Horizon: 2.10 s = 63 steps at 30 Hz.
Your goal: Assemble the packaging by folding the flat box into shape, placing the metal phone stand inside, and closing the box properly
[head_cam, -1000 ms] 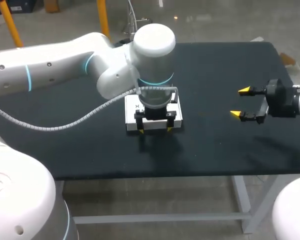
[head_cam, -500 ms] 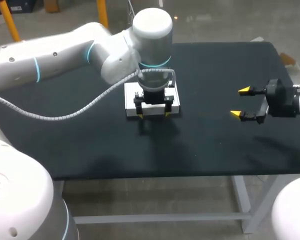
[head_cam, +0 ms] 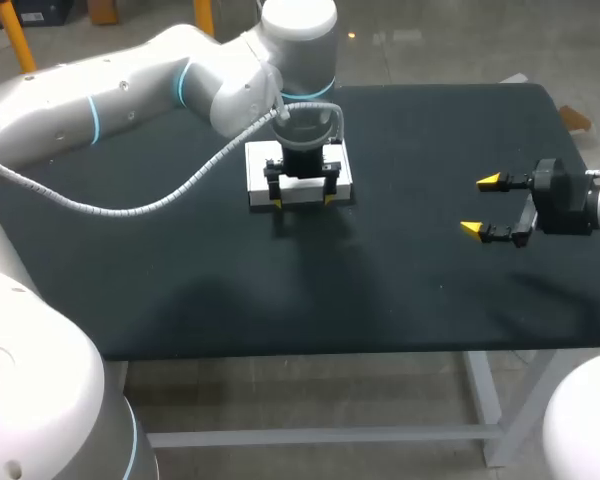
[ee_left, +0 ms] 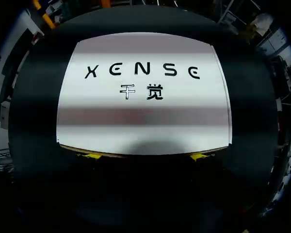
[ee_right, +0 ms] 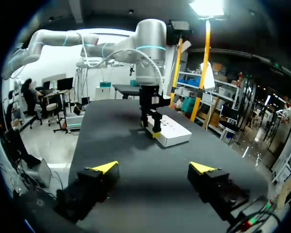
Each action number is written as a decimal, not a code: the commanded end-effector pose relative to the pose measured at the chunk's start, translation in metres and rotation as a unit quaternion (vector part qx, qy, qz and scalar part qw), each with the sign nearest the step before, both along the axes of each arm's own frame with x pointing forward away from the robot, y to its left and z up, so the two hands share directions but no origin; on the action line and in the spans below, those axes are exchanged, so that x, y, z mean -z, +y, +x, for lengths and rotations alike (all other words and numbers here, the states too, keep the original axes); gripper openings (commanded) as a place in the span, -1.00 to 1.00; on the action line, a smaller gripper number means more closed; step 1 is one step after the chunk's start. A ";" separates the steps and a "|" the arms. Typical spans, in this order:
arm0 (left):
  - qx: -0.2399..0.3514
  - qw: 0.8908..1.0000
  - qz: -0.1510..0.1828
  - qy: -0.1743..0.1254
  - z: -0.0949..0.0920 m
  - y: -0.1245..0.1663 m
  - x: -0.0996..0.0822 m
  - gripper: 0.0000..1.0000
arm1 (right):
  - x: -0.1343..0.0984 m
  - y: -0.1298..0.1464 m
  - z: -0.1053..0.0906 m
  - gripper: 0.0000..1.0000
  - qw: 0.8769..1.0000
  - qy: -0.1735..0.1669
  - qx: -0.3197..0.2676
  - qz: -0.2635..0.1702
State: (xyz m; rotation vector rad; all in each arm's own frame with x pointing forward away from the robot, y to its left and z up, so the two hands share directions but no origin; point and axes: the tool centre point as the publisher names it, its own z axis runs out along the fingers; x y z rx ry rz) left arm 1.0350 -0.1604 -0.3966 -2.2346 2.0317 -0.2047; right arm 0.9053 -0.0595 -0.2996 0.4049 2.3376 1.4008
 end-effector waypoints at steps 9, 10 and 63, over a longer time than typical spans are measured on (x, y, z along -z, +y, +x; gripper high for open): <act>-0.003 1.000 0.014 0.026 0.060 0.006 -0.003 1.00 | 0.000 -0.001 -0.001 1.00 1.000 -0.001 -0.002 0.003; -0.003 1.000 0.015 0.027 0.066 0.008 -0.003 1.00 | 0.000 -0.001 -0.001 1.00 1.000 -0.001 -0.002 0.003; 0.123 0.976 -0.087 -0.155 0.014 0.052 -0.059 1.00 | 0.000 -0.001 -0.001 1.00 1.000 -0.001 -0.002 0.003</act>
